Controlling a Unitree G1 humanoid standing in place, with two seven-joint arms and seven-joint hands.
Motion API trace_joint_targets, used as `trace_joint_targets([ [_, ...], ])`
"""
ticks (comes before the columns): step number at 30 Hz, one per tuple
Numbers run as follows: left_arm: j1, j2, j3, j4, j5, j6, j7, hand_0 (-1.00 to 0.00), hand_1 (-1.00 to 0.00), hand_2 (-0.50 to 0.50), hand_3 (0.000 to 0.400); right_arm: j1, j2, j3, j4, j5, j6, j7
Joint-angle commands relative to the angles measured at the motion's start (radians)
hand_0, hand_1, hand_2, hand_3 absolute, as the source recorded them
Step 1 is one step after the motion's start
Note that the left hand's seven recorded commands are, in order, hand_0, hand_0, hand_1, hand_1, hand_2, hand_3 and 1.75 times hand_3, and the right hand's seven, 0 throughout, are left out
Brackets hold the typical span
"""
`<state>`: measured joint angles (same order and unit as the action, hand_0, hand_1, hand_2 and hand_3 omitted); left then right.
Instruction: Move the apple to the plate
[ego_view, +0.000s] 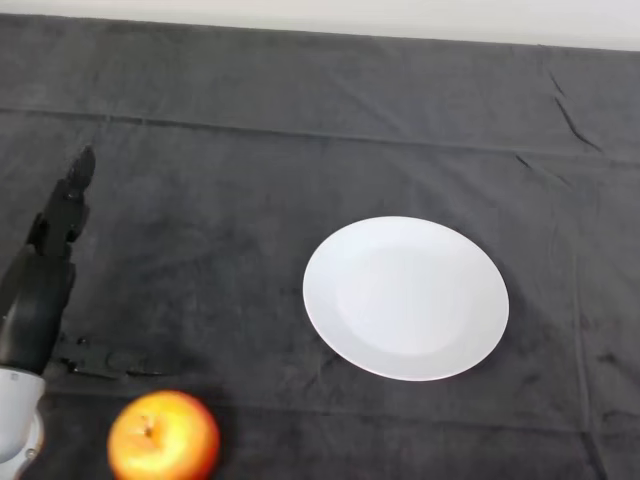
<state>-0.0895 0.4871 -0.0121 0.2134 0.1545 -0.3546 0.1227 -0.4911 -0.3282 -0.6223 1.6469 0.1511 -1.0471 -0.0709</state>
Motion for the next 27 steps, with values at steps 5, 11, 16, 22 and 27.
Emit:
trace_joint_targets([
  [5, 0.037, 0.054, 0.043, -0.093, -0.042, 0.023, -0.030, 0.00, 0.00, 0.00, 0.000, 0.106, 0.088, -0.0035, 0.090, 0.0190, 0.099, -0.0072],
  [11, 0.048, 0.060, 0.074, -0.136, -0.063, 0.040, -0.041, 0.00, 0.00, 0.00, 0.000, 0.106, 0.088, -0.0021, 0.089, 0.0205, 0.099, -0.0071],
  [16, 0.061, 0.050, 0.081, -0.162, -0.061, 0.043, -0.038, 0.00, 0.00, 0.00, 0.000, 0.106, 0.088, -0.0009, 0.088, 0.0216, 0.100, -0.0070],
  [22, 0.106, 0.055, 0.097, -0.268, -0.074, 0.089, -0.058, 0.00, 0.00, 0.00, 0.000, 0.106, 0.088, 0.0004, 0.087, 0.0230, 0.100, -0.0069],
  [27, 0.147, 0.059, 0.109, -0.358, -0.078, 0.120, -0.074, 0.00, 0.00, 0.00, 0.000, 0.106, 0.088, 0.0015, 0.087, 0.0241, 0.101, -0.0068],
])
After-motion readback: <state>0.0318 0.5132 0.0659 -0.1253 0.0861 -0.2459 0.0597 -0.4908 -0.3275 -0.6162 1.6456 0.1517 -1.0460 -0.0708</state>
